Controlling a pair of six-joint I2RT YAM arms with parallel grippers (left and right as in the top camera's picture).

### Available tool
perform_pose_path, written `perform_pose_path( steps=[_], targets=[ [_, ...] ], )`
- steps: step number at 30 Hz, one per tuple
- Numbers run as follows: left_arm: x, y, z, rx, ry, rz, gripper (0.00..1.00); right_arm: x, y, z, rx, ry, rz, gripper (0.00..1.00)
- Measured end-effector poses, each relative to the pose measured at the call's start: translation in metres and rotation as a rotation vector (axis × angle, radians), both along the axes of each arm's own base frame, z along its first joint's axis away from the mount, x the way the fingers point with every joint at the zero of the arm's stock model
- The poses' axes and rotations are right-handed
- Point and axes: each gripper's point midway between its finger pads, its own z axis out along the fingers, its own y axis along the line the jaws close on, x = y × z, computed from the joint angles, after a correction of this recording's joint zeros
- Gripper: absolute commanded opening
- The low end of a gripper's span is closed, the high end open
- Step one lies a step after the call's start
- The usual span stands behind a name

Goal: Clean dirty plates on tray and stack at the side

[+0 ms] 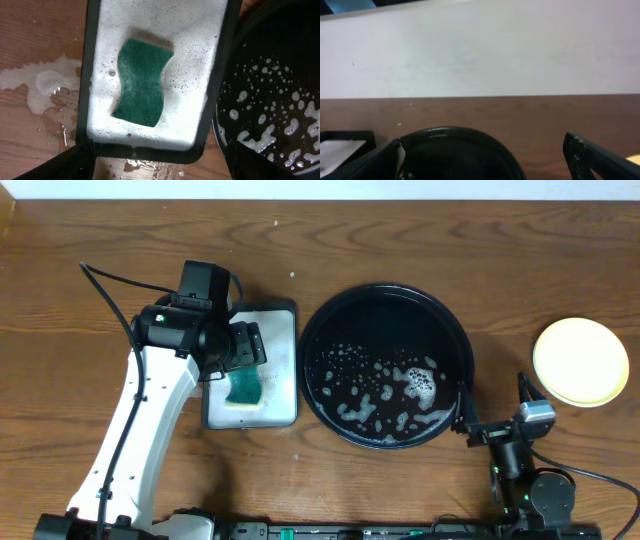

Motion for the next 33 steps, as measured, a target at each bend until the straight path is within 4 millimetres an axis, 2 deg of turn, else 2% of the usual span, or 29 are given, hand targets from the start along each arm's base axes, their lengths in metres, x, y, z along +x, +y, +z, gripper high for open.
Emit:
perform_pose_path(
  steps=[6,11,21,24,27,30,33],
  targets=[
    [0.000,0.000,0.000,0.000,0.000,0.000,0.83,0.001,0.000,-0.008,-0.003,0.025,0.000,0.99],
    [0.000,0.000,0.000,0.000,0.000,0.000,0.84,0.001,0.000,-0.037,-0.015,0.141,0.000,0.99],
    [0.000,0.000,0.000,0.000,-0.001,0.000,0.84,0.001,0.000,-0.038,-0.015,0.144,-0.002,0.99],
    [-0.002,0.000,0.006,-0.001,-0.025,-0.004,0.84,0.001,-0.001,-0.038,-0.015,0.144,-0.003,0.99],
    [-0.016,0.003,0.025,0.016,-0.101,-0.011,0.83,0.001,-0.001,-0.038,-0.016,0.145,-0.004,0.99],
    [-0.036,0.010,0.065,0.014,-0.266,-0.009,0.83,0.001,-0.001,-0.038,-0.016,0.145,-0.004,0.99],
    [-0.048,0.017,0.113,-0.008,-0.511,0.008,0.83,0.001,-0.001,-0.038,-0.016,0.145,-0.004,0.99]
  ],
)
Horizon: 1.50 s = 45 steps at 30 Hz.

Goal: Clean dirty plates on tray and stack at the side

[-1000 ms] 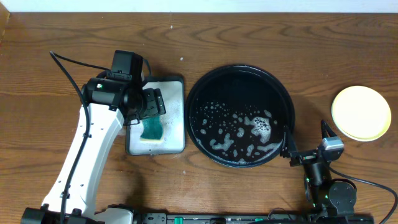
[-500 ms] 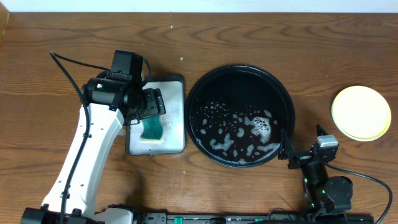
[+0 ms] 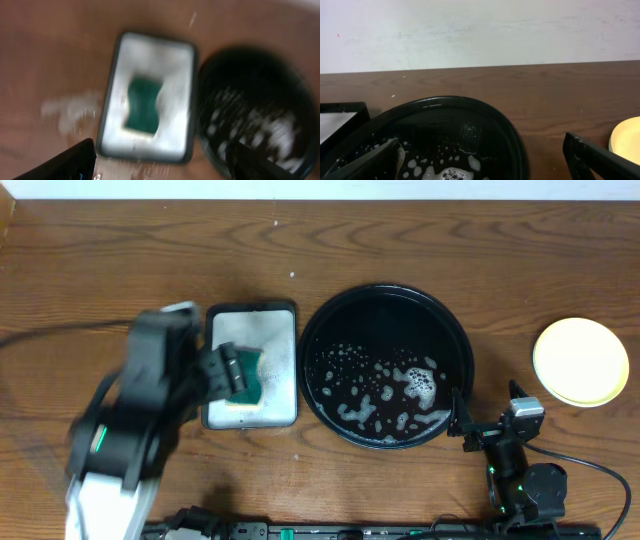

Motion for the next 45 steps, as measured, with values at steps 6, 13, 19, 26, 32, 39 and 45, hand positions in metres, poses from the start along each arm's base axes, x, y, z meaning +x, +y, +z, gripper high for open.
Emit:
perform_pose_path(
  steps=[6,13,19,26,32,39,45],
  targets=[
    [-0.016,0.012,0.058,-0.066,-0.452,0.037,0.83,0.000,-0.001,0.000,0.000,0.000,-0.003,0.99],
    [-0.020,0.030,0.025,-0.083,-0.700,0.093,0.84,0.000,-0.001,0.000,0.000,0.001,-0.004,0.99],
    [-0.019,0.033,-0.024,-0.075,-0.775,0.087,0.83,0.000,-0.001,0.000,0.000,0.000,-0.005,0.99],
    [-0.012,0.043,-0.067,-0.058,-0.813,0.123,0.83,0.000,-0.001,0.000,-0.001,0.001,-0.006,0.99],
    [-0.006,0.044,-0.087,-0.056,-0.815,0.123,0.83,0.000,-0.001,0.000,-0.001,0.000,-0.006,0.99],
    [-0.005,0.044,-0.117,-0.053,-0.716,0.126,0.83,0.000,-0.001,0.000,-0.001,0.001,-0.006,0.99],
    [-0.006,0.044,-0.125,-0.050,-0.680,0.131,0.84,0.000,-0.001,0.000,-0.001,0.001,-0.006,0.99]
  ],
)
